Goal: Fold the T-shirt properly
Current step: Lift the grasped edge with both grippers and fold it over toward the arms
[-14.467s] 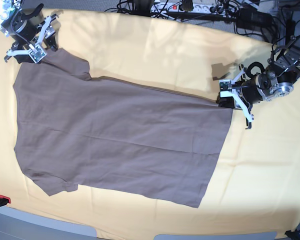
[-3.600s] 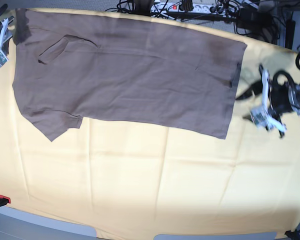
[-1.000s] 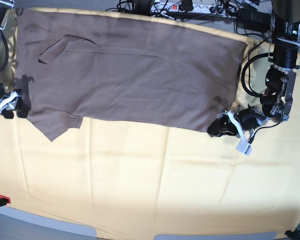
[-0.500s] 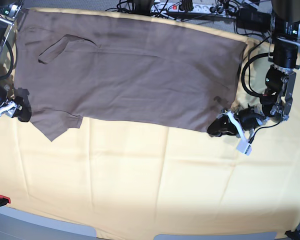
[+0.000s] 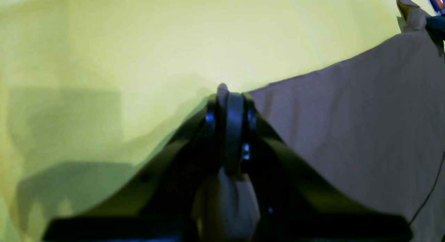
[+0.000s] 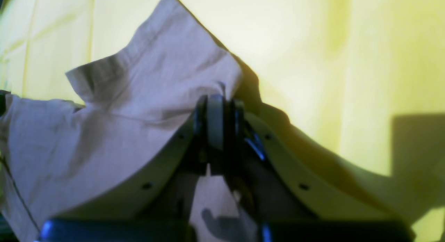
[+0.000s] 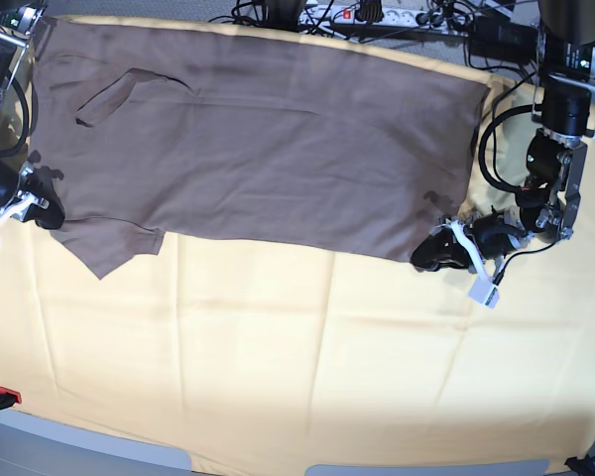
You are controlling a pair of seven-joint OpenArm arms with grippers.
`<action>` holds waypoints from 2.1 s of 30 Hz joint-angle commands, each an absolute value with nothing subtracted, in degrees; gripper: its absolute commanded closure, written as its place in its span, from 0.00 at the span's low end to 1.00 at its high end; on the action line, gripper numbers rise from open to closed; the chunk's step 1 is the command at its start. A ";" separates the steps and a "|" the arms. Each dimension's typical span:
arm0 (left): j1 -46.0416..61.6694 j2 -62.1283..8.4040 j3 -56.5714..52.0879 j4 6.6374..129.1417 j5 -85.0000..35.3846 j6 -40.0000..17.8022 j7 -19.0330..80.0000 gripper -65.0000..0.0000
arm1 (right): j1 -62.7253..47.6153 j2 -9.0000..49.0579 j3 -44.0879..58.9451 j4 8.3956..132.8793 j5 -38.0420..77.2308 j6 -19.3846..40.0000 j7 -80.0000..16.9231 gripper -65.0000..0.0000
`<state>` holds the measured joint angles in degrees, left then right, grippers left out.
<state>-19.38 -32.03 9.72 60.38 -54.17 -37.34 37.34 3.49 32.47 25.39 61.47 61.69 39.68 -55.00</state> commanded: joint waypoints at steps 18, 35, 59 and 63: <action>-25.47 -31.22 9.32 60.99 -43.29 -33.10 26.46 1.00 | 10.48 34.26 25.85 62.17 45.06 40.00 -41.17 1.00; -27.75 -30.65 9.32 60.99 -44.53 -37.39 27.07 1.00 | 12.05 34.35 25.85 62.17 42.04 40.00 -39.29 1.00; -22.70 -35.70 9.30 65.73 -60.77 -40.00 37.87 1.00 | -4.25 37.95 25.85 76.90 48.07 40.00 -45.08 1.00; -22.68 -37.21 9.30 66.72 -62.41 -40.00 39.90 1.00 | -5.23 38.92 25.85 76.88 48.23 40.00 -45.17 1.00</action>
<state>-21.30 -36.34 9.78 65.67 -61.25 -39.51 41.17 -5.89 37.15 25.32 75.90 47.59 40.10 -46.15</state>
